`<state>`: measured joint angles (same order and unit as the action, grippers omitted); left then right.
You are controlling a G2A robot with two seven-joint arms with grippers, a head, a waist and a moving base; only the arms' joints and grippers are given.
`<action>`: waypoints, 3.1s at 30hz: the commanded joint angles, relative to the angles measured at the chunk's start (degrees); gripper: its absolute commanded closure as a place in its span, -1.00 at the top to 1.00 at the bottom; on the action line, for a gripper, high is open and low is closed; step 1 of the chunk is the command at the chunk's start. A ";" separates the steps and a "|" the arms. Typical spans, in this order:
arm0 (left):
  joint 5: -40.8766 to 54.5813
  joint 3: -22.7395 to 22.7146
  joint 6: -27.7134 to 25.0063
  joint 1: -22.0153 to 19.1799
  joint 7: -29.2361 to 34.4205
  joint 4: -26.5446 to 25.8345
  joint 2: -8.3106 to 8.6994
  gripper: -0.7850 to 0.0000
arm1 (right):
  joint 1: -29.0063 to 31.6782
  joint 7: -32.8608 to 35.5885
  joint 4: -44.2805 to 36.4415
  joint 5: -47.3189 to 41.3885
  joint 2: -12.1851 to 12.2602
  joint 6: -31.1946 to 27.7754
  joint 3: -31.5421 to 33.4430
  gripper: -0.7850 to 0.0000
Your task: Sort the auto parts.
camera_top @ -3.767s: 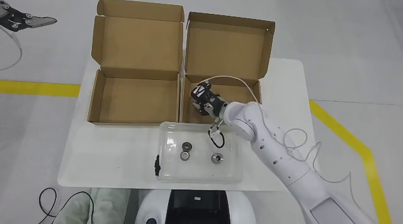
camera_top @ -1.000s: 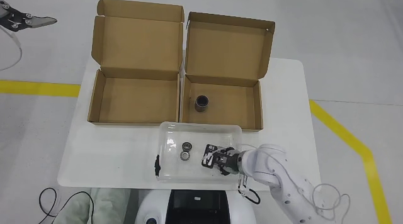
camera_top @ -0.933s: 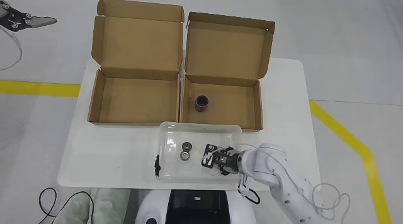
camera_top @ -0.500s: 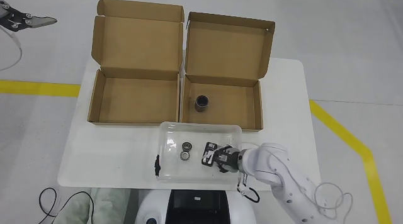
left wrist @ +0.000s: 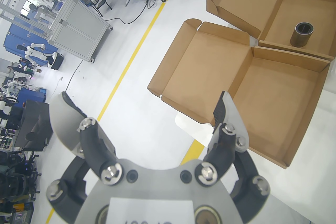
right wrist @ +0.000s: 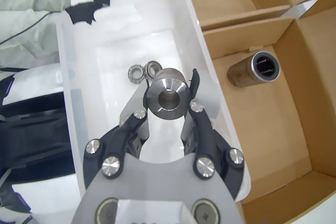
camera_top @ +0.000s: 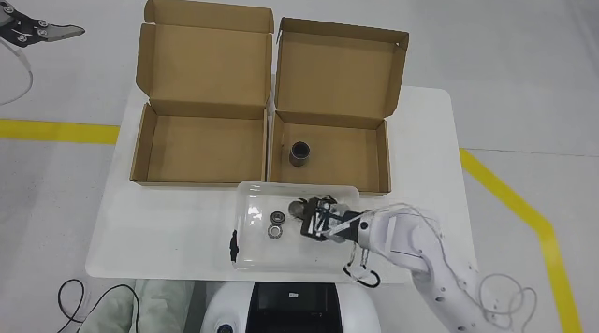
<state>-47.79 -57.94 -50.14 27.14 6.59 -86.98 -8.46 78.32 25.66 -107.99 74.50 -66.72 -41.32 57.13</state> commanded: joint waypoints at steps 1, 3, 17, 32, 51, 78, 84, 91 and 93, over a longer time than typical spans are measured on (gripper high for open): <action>0.00 0.00 0.00 0.00 0.00 0.00 0.00 1.00 | -1.36 -3.91 1.06 -0.26 -0.26 0.16 -0.63 -1.00; 0.00 0.00 0.00 0.00 0.00 0.00 0.00 1.00 | -2.79 -7.58 1.97 -0.74 -0.59 1.52 -0.91 -1.00; 0.00 0.00 0.00 0.00 0.00 0.00 0.00 1.00 | -11.65 -20.41 0.11 -4.99 -2.00 6.05 0.25 -1.00; 0.00 0.00 0.00 0.00 0.00 0.00 0.00 1.00 | -16.23 -21.76 -5.90 -10.14 -2.38 6.41 3.53 -1.00; 0.00 0.00 0.00 0.00 0.00 0.00 0.00 1.00 | -15.24 -25.20 -13.14 -7.04 -2.01 5.49 7.62 -1.00; 0.00 0.00 0.00 0.00 0.00 0.00 0.00 1.00 | -11.90 -28.18 -7.83 5.44 -1.37 1.95 5.80 -1.00; 0.00 0.00 0.00 0.00 0.00 0.00 0.00 1.00 | -10.72 -24.66 -5.18 5.63 -1.33 4.23 5.69 -1.00; 0.00 0.00 0.00 0.00 0.00 0.00 0.00 1.00 | -10.09 -21.94 -1.57 4.41 -1.47 6.99 5.34 -1.00; 0.00 0.00 0.00 0.00 0.00 0.00 0.00 1.00 | -10.02 -21.49 -0.34 3.93 -1.54 7.74 5.17 -1.00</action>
<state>-47.79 -57.94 -50.14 27.14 6.59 -86.98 -8.46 68.27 3.94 -108.96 78.65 -68.23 -33.97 62.36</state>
